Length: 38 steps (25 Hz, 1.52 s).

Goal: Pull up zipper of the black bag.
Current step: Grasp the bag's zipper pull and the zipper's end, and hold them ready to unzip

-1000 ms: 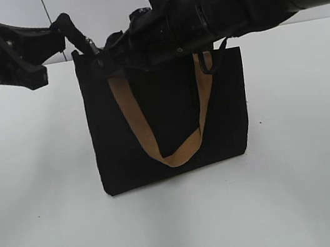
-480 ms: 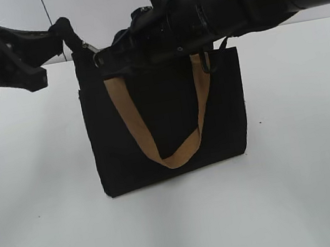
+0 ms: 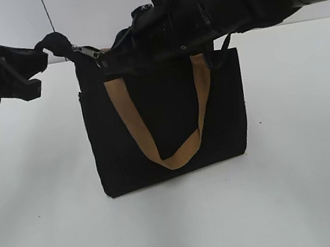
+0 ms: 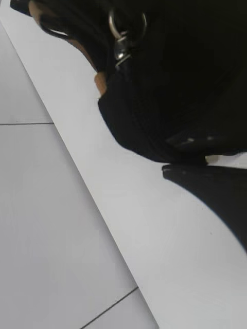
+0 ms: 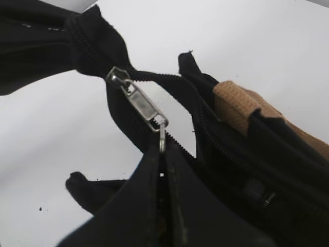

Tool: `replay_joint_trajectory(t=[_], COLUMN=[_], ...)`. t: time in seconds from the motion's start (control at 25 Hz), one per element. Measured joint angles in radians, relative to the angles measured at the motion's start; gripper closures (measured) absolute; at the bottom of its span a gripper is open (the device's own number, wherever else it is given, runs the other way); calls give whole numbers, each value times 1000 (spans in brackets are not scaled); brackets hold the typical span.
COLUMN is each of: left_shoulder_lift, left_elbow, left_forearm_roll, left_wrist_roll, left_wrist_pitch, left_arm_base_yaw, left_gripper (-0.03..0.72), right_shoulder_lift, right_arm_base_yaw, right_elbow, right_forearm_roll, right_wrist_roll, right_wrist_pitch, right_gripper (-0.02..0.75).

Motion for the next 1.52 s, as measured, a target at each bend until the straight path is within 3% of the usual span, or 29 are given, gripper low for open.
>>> replay_joint_trajectory(t=[0.32,1.0,1.52], left_shoulder_lift=[0,0,0], left_elbow=[0,0,0], left_forearm_roll=[-9,-146,-228], left_wrist_roll=[0,0,0], left_wrist_pitch=[90,287,305], left_arm_base_yaw=[0,-8,-9], left_gripper=[664,664,664], right_shoulder_lift=[-33,-71,-152], right_arm_base_yaw=[0,-12,-254], right_elbow=[0,0,0], right_forearm_roll=[-87,-517,-545], right_wrist_roll=[8,319,388], right_wrist_pitch=[-16,-27,152], right_gripper=[751,751,751])
